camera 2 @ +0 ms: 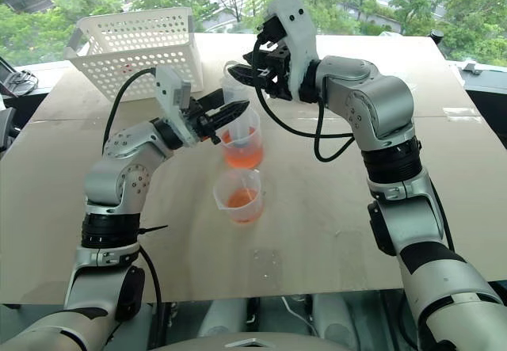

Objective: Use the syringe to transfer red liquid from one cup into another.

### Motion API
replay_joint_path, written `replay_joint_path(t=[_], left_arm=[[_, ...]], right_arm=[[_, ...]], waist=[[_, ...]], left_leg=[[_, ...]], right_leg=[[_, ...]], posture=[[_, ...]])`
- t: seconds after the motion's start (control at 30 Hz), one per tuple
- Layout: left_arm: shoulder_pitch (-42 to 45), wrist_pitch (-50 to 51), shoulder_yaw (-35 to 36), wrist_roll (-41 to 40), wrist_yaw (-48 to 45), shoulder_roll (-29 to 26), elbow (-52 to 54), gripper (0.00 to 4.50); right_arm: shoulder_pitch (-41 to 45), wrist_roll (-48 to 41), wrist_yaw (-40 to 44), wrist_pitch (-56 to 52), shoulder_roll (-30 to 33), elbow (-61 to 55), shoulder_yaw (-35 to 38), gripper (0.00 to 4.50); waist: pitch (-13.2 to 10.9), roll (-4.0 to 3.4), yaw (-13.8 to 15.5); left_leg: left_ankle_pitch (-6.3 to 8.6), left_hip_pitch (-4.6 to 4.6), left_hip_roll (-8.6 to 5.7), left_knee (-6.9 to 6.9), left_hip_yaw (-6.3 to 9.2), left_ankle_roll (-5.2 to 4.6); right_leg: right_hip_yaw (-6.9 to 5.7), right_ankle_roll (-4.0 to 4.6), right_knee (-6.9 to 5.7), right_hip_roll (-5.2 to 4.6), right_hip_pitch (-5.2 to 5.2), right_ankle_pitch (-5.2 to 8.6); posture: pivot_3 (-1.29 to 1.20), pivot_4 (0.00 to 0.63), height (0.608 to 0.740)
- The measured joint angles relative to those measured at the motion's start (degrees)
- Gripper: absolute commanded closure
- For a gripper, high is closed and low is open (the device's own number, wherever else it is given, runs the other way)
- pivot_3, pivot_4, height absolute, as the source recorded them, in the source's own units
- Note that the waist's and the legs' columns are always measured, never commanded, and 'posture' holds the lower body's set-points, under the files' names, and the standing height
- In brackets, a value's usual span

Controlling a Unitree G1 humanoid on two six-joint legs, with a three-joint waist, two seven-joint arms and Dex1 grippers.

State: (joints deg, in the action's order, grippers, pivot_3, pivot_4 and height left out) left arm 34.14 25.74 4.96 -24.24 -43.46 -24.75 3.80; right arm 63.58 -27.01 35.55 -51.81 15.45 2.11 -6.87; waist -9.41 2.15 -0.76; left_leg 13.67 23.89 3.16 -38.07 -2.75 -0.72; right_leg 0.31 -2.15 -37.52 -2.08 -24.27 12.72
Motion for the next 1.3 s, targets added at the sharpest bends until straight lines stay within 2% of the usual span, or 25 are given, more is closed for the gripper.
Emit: replay_joint_path(t=[0.13,0.23,0.3,0.33,1.3], left_arm=[[0.0,0.31,-0.05,-0.33,0.23,0.0,0.15,3.09],[-0.01,0.34,-0.08,-0.69,0.25,-0.02,0.2,3.09],[-0.1,0.33,-0.21,-0.68,0.2,-0.12,0.22,3.09],[-0.19,0.32,-0.44,-0.67,0.21,-0.18,0.23,3.09],[-3.56,-4.86,1.48,-1.26,0.79,-0.61,0.34,3.09]], right_arm=[[0.0,-0.04,0.31,-0.42,-0.07,-0.17,-0.09,2.45],[0.0,1.56,-0.2,0.22,-0.51,0.97,-0.62,3.29],[0.0,2.2,-0.66,0.7,-1.03,1.86,-0.8,4.3],[0.03,2.42,-0.82,0.81,-1.19,2.07,-0.85,4.41],[5.69,4.24,2.1,3.58,-3.26,9.42,-1.47,4.41]], waist=[[0.0,0.0,-0.02],[0.0,0.0,-0.03],[0.0,-0.01,-0.03],[0.0,-0.01,-0.03],[-0.02,-0.03,-0.05]], left_leg=[[0.0,0.0,0.0,0.0,0.01,0.0],[0.0,0.0,0.0,0.0,0.01,0.0],[0.0,0.0,0.0,0.01,0.0,0.0],[0.0,0.0,0.0,0.02,0.0,0.0],[0.0,0.01,0.0,0.57,-0.05,0.01]], right_leg=[[-0.01,0.0,-0.01,0.0,0.0,0.0],[-0.01,0.0,-0.01,0.0,0.0,0.0],[-0.01,0.0,0.0,0.0,0.0,0.0],[-0.01,0.0,0.0,0.0,-0.01,0.0],[-0.01,0.01,0.44,0.0,-0.09,0.0]], posture=[[0.0,0.15,0.74],[0.0,0.15,0.74],[0.0,0.15,0.74],[0.0,0.15,0.74],[0.0,0.15,0.74]])
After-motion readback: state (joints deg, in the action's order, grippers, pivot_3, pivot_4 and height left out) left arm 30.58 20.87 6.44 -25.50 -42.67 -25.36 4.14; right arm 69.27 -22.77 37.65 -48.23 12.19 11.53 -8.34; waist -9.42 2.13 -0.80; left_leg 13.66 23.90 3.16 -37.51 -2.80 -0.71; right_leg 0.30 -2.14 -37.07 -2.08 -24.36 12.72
